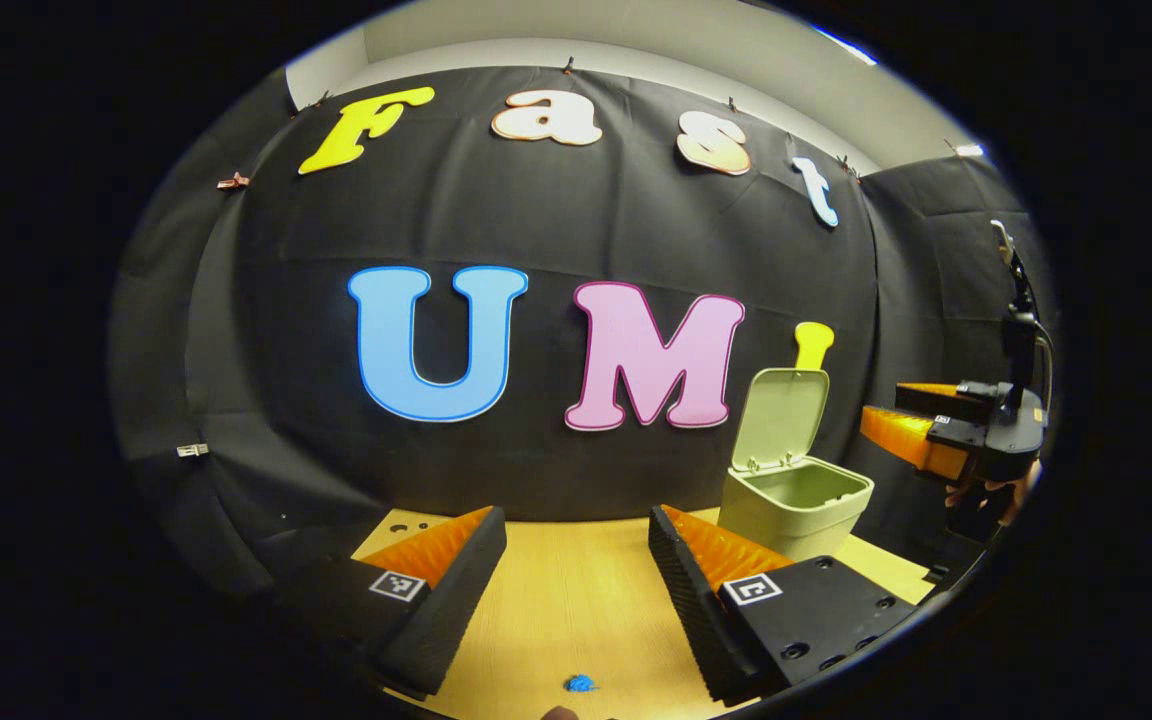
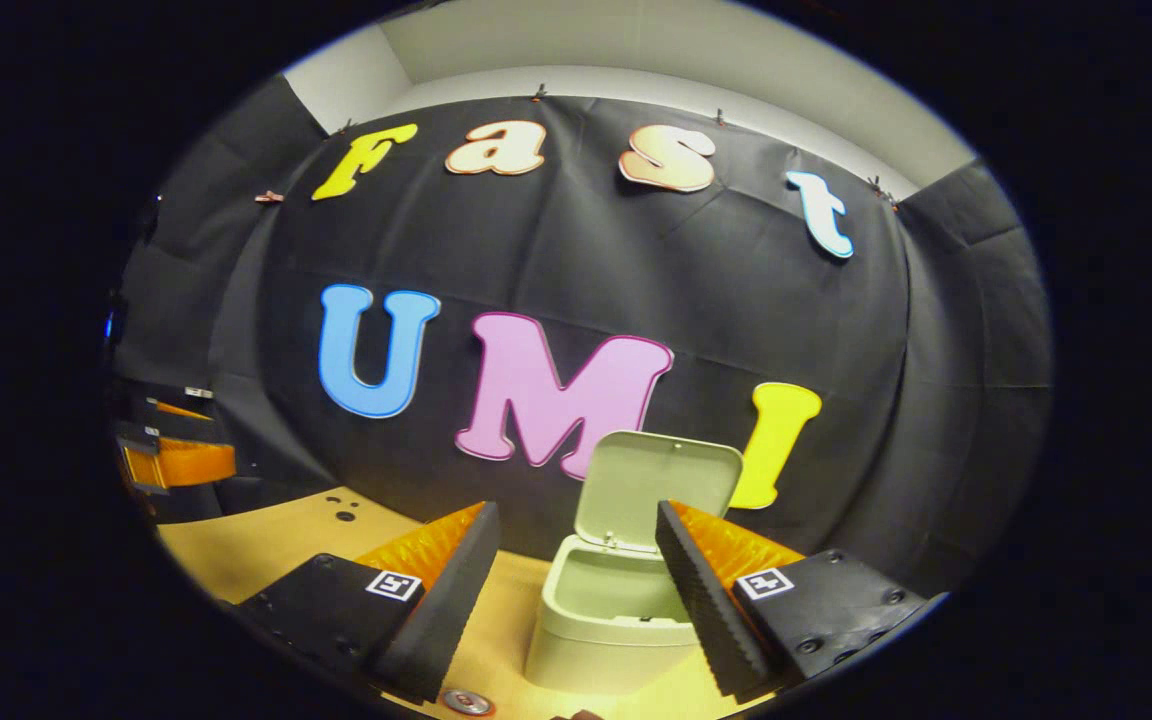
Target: Press the lid of the desktop garbage bin to open it, pick up the crumpled paper on the desktop and throw it into the bin, then pick up the pop can on the desktop and drop it into the bin, and finally close the garbage bin lid.
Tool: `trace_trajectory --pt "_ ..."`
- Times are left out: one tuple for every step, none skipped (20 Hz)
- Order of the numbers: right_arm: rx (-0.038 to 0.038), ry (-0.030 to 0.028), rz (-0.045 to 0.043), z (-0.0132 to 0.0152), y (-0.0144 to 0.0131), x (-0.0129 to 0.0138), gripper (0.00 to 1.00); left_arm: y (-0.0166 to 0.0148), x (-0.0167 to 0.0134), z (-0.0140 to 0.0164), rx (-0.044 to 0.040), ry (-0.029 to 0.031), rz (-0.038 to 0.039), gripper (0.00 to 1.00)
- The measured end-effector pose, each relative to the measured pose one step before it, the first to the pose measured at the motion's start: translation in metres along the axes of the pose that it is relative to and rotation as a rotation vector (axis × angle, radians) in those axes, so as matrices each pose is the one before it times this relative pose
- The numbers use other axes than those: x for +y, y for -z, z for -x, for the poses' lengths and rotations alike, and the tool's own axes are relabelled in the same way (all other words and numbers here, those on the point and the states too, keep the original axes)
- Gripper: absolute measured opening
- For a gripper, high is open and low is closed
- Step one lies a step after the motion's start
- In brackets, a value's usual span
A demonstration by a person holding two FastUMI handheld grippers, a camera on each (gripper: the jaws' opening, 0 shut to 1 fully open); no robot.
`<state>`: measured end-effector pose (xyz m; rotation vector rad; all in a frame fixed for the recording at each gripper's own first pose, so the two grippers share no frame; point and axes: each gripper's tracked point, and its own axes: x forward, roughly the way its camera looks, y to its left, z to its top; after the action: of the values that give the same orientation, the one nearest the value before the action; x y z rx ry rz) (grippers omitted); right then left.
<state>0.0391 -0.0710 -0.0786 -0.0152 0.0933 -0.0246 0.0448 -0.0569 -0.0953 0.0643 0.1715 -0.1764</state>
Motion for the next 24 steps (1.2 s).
trace_trajectory --pt "0.00575 -0.0047 -0.00812 0.00434 0.00132 0.00474 0.96 0.01051 0.00174 0.00291 0.01498 0.00431 -0.00062 0.92" --pt "0.004 -0.00335 -0.00849 0.00527 0.00186 0.00647 0.98 0.01158 0.00121 0.00115 0.01834 0.00639 -0.00012 0.92" --pt "0.00715 -0.00512 -0.00862 0.00471 0.00286 0.00575 0.97 0.01383 0.00035 0.00147 0.01807 0.00568 -0.00135 0.92" --pt "0.01219 -0.00803 -0.0054 0.00524 0.00506 0.00641 0.98 0.0134 0.0006 0.00088 0.01953 0.00785 -0.0036 0.92" --pt "0.01543 -0.00563 -0.00425 0.00402 0.00663 0.0056 0.96 0.0159 -0.0003 -0.0004 0.0208 0.00755 -0.00684 0.92" --pt "0.01823 -0.00938 -0.00438 0.00443 0.00644 0.00565 0.97 0.01538 -0.00069 -0.00173 0.02442 0.01186 -0.0063 0.92" --pt "0.01503 -0.0074 -0.00507 0.00464 0.00534 0.00474 0.97 0.01805 -0.00174 -0.00373 0.02822 0.01618 0.00114 0.92" --pt "0.01451 -0.00287 -0.00275 0.00436 0.00572 0.00235 0.98 0.01748 -0.00405 -0.0044 0.03826 0.018 0.00778 0.93" --pt "0.01342 -0.00158 -0.00084 0.00401 0.00465 0.00174 0.97 0.01998 -0.002 -0.00541 0.03657 0.01742 0.0158 0.93" --pt "0.01393 -0.00104 -0.00096 0.004 0.00557 0.00223 0.98 0.01939 -0.00061 -0.00667 0.04102 0.01148 0.02214 0.93" --pt "0.01561 -0.0007 -0.00246 0.00277 0.0049 0.00034 0.97 0.01452 0.00046 -0.00818 0.03047 0.00213 0.01837 0.93" --pt "0.01496 -0.00086 -0.00683 0.00339 0.00416 0.00057 0.97 0.01543 0.00375 -0.00926 0.02905 -0.00398 0.01602 0.93" --pt "0.00988 0.00141 -0.00643 0.0029 0.00265 -0.00092 0.97 0.01243 0.00307 -0.00654 0.02176 -0.00851 0.00685 0.92" --pt "0.01122 0.00345 -0.00744 0.00298 0.00331 -0.00167 0.97 0.01102 0.00341 -0.00916 0.02559 -0.01142 0.00152 0.92" --pt "0.01038 0.00265 -0.00546 0.00304 0.00295 -0.00212 0.97 0.01058 0.00248 -0.01131 0.0269 -0.00919 -0.0046 0.92" --pt "0.01145 0.00453 -0.00303 0.00231 0.00326 -0.00246 0.96 0.00841 0.00143 -0.01167 0.02395 -0.00784 -0.01146 0.92" --pt "0.01125 0.00437 -0.001 0.00236 0.00332 -0.00306 0.97 0.01086 0.00146 -0.0061 0.01998 -0.00305 -0.01298 0.92" --pt "0.01061 0.00181 -0.00067 0.00174 0.00345 -0.00281 0.97 0.00971 -0.00096 -0.00728 0.02803 -0.00493 -0.01181 0.92" --pt "0.01043 0.00426 -0.0015 0.00197 0.00198 -0.0033 0.97 0.0136 -0.00061 -0.0056 0.02291 -0.00151 -0.00762 0.92" --pt "0.00839 0.00361 -0.00379 0.00072 0.0022 -0.00352 0.96 0.0097 -0.0011 -0.00641 0.02233 -0.00052 -0.00795 0.92" --pt "0.00603 0.00641 -0.00468 0.00048 0.00143 -0.00415 0.97 0.00819 -0.00113 -0.00922 0.02372 -0.00305 -0.00383 0.92" --pt "0.00548 0.00323 -0.00968 0.00207 0.00033 -0.00315 0.96 0.00731 0.00024 -0.00854 0.0204 -0.00491 0.00008 0.92" --pt "0.00338 0.00425 -0.00986 0.00124 0.0015 -0.00356 0.96 0.00807 0.00017 -0.00431 0.01617 -0.00487 0.00106 0.92" --pt "0.00337 0.00575 -0.00642 0.00123 0.00106 -0.0036 0.96 0.00527 0.00081 -0.00623 0.01909 -0.00674 -0.00154 0.92"
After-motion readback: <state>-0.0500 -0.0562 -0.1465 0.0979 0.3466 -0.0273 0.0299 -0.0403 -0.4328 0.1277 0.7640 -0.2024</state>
